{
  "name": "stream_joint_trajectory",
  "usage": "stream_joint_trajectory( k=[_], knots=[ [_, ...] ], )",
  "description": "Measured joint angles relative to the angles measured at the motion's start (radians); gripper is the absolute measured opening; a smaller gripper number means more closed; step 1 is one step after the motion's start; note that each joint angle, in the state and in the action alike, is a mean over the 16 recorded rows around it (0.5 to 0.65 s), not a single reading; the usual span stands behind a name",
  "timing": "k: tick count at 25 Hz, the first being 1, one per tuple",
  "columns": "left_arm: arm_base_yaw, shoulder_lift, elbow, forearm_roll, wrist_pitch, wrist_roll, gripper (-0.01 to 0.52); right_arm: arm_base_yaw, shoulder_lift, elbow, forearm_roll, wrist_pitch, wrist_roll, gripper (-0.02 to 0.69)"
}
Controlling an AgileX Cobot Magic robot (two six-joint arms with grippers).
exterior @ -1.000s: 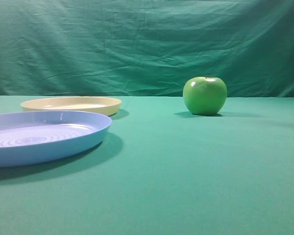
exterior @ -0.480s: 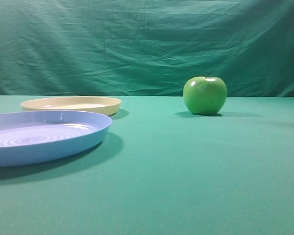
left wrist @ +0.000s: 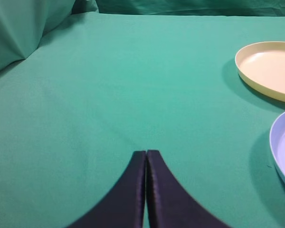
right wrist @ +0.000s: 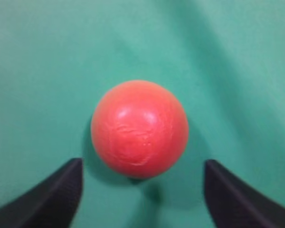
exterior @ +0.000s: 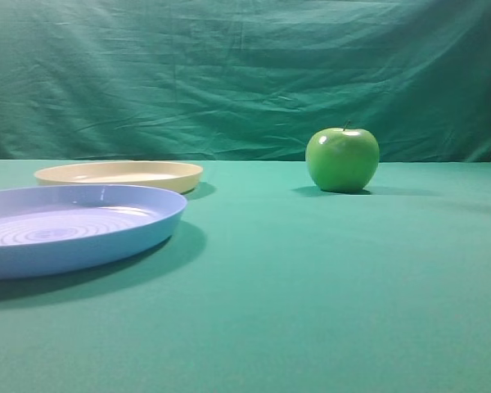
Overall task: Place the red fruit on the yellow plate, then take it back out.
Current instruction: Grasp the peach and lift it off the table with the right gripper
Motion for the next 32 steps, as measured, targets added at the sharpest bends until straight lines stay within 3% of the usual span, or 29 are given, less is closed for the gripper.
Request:
stream_joint_trajectory(
  k=[5, 9, 13, 25, 32],
  knots=[
    [0.0, 0.0, 0.0, 0.0, 0.0, 0.0, 0.0, 0.0, 0.063, -0.001, 0.007, -0.043, 0.005, 0.615],
    [0.0, 0.0, 0.0, 0.0, 0.0, 0.0, 0.0, 0.0, 0.109, -0.004, 0.016, -0.074, 0.005, 0.619],
    [0.0, 0.0, 0.0, 0.0, 0.0, 0.0, 0.0, 0.0, 0.149, -0.009, 0.026, -0.095, 0.002, 0.546],
    [0.0, 0.0, 0.0, 0.0, 0.0, 0.0, 0.0, 0.008, 0.203, -0.21, 0.052, -0.038, -0.015, 0.226],
    [0.0, 0.0, 0.0, 0.0, 0.0, 0.0, 0.0, 0.069, 0.24, -0.484, 0.067, 0.02, -0.033, 0.178]
  ],
)
